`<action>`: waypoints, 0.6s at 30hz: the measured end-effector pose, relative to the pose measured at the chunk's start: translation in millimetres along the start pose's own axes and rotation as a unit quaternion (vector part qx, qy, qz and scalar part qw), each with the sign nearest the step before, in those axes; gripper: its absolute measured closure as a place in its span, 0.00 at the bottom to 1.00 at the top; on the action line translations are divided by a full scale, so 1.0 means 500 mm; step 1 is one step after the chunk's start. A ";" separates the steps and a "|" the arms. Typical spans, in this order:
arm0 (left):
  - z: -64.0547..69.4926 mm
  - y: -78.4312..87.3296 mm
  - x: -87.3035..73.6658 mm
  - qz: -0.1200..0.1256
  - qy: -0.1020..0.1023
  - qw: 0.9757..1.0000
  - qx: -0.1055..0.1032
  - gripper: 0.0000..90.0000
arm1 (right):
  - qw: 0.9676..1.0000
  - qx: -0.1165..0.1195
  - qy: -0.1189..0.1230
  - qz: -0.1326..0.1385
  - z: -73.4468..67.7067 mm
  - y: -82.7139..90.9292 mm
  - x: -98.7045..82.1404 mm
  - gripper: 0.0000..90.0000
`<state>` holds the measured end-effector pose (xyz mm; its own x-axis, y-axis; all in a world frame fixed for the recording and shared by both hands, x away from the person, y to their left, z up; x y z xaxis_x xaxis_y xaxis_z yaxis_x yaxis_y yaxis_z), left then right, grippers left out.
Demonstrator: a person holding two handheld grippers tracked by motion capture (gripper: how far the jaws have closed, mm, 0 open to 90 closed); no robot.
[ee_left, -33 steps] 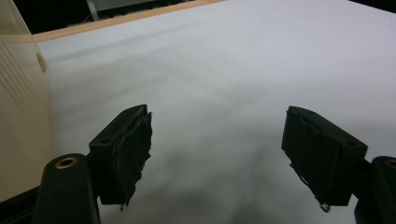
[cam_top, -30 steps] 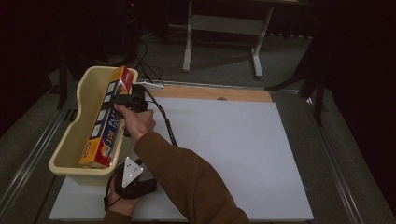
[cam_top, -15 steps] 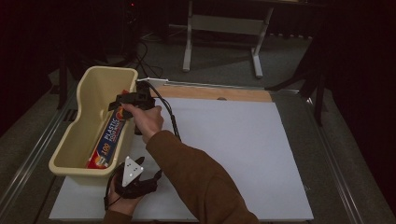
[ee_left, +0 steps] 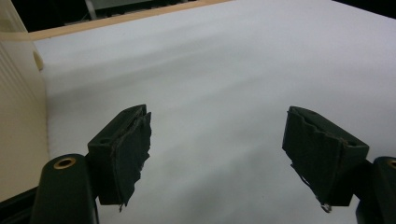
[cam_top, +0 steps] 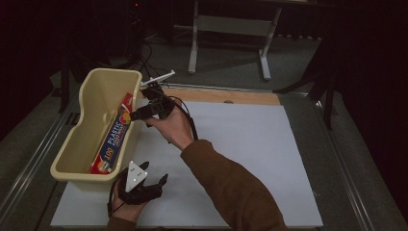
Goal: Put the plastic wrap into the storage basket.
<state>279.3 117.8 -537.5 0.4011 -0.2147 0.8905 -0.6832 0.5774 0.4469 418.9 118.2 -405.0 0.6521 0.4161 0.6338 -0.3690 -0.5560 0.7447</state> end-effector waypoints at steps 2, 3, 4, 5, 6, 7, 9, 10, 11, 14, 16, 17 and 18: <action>0.000 0.000 0.000 0.001 0.000 1.000 0.000 0.26 | 1.000 0.003 0.010 0.003 0.013 0.015 -0.014 0.46; 0.000 0.000 0.000 0.001 0.001 1.000 -0.001 0.26 | 1.000 0.006 0.011 0.006 0.022 0.022 -0.022 0.46; 0.000 -0.001 0.000 0.001 0.001 1.000 -0.001 0.26 | 1.000 0.004 0.015 0.008 0.032 0.029 -0.030 0.46; 0.000 -0.001 0.000 0.000 0.002 1.000 -0.001 0.26 | 1.000 -0.004 0.023 0.011 0.044 0.036 -0.040 0.46; 0.000 -0.002 -0.001 0.000 0.003 1.000 -0.002 0.26 | 0.999 -0.010 0.030 0.015 0.055 0.042 -0.049 0.46; 0.001 -0.003 0.000 0.001 0.006 1.000 -0.004 0.26 | 0.999 -0.012 0.035 0.018 0.066 0.050 -0.058 0.46; 0.003 -0.005 0.000 -0.001 0.005 1.000 -0.006 0.26 | 0.999 -0.010 0.039 0.026 0.082 0.065 -0.078 0.44; 0.004 -0.005 0.000 0.000 0.005 1.000 -0.006 0.26 | 0.999 -0.011 0.044 0.029 0.090 0.072 -0.089 0.43; 0.004 -0.006 0.000 0.000 0.005 1.000 -0.006 0.26 | 0.998 -0.011 0.049 0.030 0.095 0.077 -0.098 0.43; 0.003 -0.006 -0.001 -0.003 0.003 1.000 -0.005 0.26 | 0.996 -0.033 0.077 0.034 0.120 0.095 -0.137 0.42; 0.002 -0.006 -0.001 -0.003 0.006 1.000 -0.004 0.26 | 0.995 -0.044 0.083 0.036 0.136 0.105 -0.159 0.42; 0.002 -0.007 -0.002 -0.004 0.007 1.000 -0.004 0.26 | 0.995 -0.050 0.081 0.038 0.149 0.112 -0.174 0.42; 0.002 -0.007 -0.002 -0.004 0.008 1.000 -0.004 0.26 | 0.995 -0.057 0.077 0.040 0.161 0.119 -0.189 0.42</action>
Point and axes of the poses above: each handheld gripper's, and its own axes: y roughly backward along the jaws, x roughly out of its top, z roughly to its right, the point moved 8 cm from there along -y, roughly forward along the jaws, and after that the axes turned 10 degrees about -x, right-handed, at the moved point
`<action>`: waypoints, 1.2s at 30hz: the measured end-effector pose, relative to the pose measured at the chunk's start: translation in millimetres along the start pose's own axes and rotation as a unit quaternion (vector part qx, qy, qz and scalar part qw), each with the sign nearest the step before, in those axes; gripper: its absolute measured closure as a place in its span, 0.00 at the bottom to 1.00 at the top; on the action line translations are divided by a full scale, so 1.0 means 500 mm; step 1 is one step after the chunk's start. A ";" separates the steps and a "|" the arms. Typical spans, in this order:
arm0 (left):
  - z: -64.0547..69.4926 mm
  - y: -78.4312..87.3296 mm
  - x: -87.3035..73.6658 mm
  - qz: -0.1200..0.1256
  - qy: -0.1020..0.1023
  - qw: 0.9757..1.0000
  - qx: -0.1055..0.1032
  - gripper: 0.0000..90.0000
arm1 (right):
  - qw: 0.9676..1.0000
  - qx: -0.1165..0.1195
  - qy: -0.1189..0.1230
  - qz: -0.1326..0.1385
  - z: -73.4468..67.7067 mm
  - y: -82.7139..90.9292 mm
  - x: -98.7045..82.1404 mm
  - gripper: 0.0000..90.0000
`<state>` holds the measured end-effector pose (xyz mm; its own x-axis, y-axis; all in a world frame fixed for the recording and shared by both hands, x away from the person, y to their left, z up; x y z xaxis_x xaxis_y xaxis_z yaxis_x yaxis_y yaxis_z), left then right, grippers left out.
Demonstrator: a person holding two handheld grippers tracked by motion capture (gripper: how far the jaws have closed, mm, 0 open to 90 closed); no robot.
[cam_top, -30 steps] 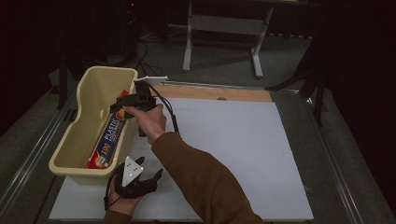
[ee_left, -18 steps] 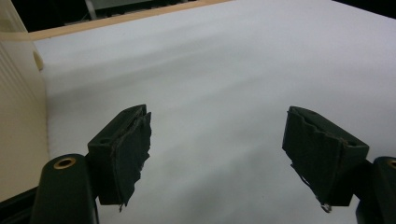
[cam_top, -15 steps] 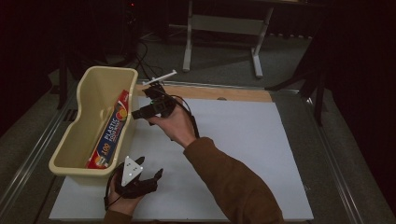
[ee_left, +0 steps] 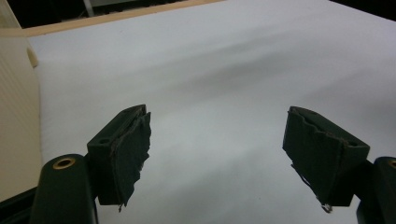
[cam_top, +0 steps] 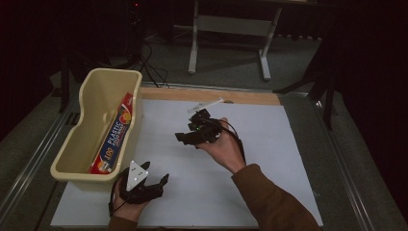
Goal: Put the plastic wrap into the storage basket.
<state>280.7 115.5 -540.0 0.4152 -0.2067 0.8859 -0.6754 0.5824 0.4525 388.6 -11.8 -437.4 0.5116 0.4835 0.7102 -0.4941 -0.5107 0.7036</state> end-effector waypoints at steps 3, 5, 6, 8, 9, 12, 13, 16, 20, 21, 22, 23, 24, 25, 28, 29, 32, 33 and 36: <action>0.001 -0.001 0.000 0.001 0.005 1.000 -0.005 0.26 | 1.000 -0.020 -0.009 0.016 0.025 0.014 -0.028 0.42; 0.001 0.000 -0.001 0.001 0.006 1.000 -0.004 0.26 | 0.999 -0.029 -0.013 0.031 0.040 0.025 -0.049 0.42; 0.001 0.001 -0.001 0.001 0.006 1.000 -0.003 0.26 | 0.999 -0.033 -0.011 0.035 0.047 0.030 -0.061 0.42; 0.000 0.002 -0.001 0.003 0.007 1.000 -0.003 0.26 | 0.998 -0.032 -0.014 0.046 0.057 0.039 -0.082 0.45; -0.001 0.003 -0.001 0.002 0.007 1.000 -0.003 0.26 | 0.998 -0.033 -0.013 0.055 0.064 0.046 -0.099 0.45; -0.002 0.003 -0.001 0.003 0.008 1.000 -0.003 0.26 | 0.997 -0.035 -0.008 0.066 0.075 0.056 -0.129 0.45; -0.002 0.003 -0.001 0.003 0.008 1.000 -0.002 0.26 | 0.997 -0.037 0.001 0.072 0.085 0.064 -0.156 0.44; -0.001 0.002 -0.003 0.001 0.009 1.000 -0.002 0.25 | 0.995 -0.043 0.024 0.082 0.101 0.079 -0.202 0.45; -0.002 0.003 -0.005 -0.002 0.009 1.000 0.002 0.25 | 0.992 -0.064 0.043 0.097 0.127 0.103 -0.255 0.40; -0.002 0.004 -0.006 -0.002 0.009 1.000 0.002 0.25 | 0.992 -0.060 0.031 0.107 0.131 0.111 -0.265 0.39; -0.001 0.005 -0.006 -0.002 0.008 1.000 0.002 0.25 | 0.991 -0.062 0.022 0.117 0.137 0.119 -0.275 0.37; -0.001 0.005 -0.007 -0.003 0.008 1.000 0.003 0.25 | 0.989 -0.069 0.017 0.132 0.145 0.128 -0.286 0.35; -0.001 0.005 -0.007 -0.002 0.008 1.000 0.003 0.25 | 0.987 -0.073 0.014 0.139 0.150 0.133 -0.294 0.32; -0.001 0.005 -0.008 -0.002 0.009 1.000 0.003 0.25 | 0.986 -0.078 0.008 0.149 0.156 0.140 -0.306 0.30; -0.001 0.004 -0.008 -0.004 0.006 1.000 0.003 0.25 | 0.985 -0.082 0.005 0.151 0.166 0.152 -0.331 0.23; 0.000 0.004 -0.007 -0.005 0.005 1.000 0.003 0.25 | 0.984 -0.086 0.000 0.158 0.169 0.159 -0.340 0.22; 0.000 0.003 -0.007 -0.005 0.005 1.000 0.004 0.25 | 0.983 -0.086 -0.005 0.164 0.171 0.168 -0.360 0.19; 0.000 0.002 -0.008 -0.007 0.004 1.000 0.003 0.25 | 0.983 -0.086 -0.004 0.161 0.171 0.168 -0.367 0.19; 0.001 -0.002 -0.009 -0.009 0.003 1.000 0.003 0.24 | 0.984 -0.091 0.004 0.154 0.171 0.165 -0.386 0.17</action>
Point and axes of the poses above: each handheld gripper's, and its own axes: y roughly backward along the jaws, x roughly out of its top, z roughly to its right, the point moved 8 cm from there along -y, roughly forward along the jaws, and after that the axes turned 10 degrees about -x, right-handed, at the moved point
